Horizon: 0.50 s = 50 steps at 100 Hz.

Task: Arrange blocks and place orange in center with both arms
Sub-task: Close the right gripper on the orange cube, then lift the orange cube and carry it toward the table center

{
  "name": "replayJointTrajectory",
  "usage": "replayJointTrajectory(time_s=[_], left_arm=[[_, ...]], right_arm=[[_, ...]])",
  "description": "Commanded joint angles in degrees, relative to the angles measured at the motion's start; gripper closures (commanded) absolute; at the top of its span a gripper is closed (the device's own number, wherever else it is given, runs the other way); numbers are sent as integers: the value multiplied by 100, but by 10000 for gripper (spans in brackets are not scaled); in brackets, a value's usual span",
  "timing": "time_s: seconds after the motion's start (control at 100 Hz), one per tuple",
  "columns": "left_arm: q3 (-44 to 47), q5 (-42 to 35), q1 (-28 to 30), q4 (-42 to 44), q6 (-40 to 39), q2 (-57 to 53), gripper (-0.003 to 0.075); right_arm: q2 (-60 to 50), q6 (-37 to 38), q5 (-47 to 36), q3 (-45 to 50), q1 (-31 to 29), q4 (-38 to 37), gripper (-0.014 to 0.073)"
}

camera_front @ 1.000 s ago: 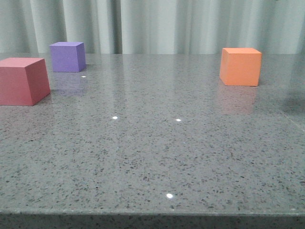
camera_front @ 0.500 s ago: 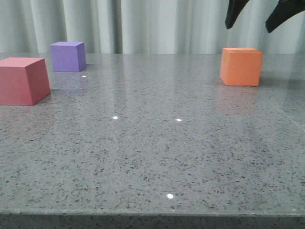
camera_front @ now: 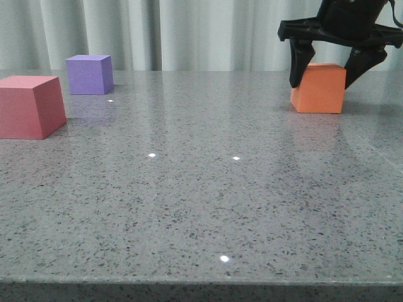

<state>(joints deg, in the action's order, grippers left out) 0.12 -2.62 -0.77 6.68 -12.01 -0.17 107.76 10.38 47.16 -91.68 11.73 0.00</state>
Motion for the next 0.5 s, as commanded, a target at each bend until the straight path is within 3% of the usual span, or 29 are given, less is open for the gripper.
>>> replayJointTrajectory(time_s=[0.0, 0.19, 0.38, 0.49], left_arm=[[243, -464, 10, -41, 8, -194, 741], [243, -464, 10, -41, 8, -194, 741], [243, -464, 10, -41, 8, -194, 741], [243, -464, 10, -41, 8, -194, 741]], right_arm=[[-294, -9, -138, -211, 1, -62, 60], [-313, 36, 99, -454, 38, 0, 221], [-313, 213, 316, -1022, 377, 0, 233], [-306, 765, 208, -1287, 750, -82, 233]])
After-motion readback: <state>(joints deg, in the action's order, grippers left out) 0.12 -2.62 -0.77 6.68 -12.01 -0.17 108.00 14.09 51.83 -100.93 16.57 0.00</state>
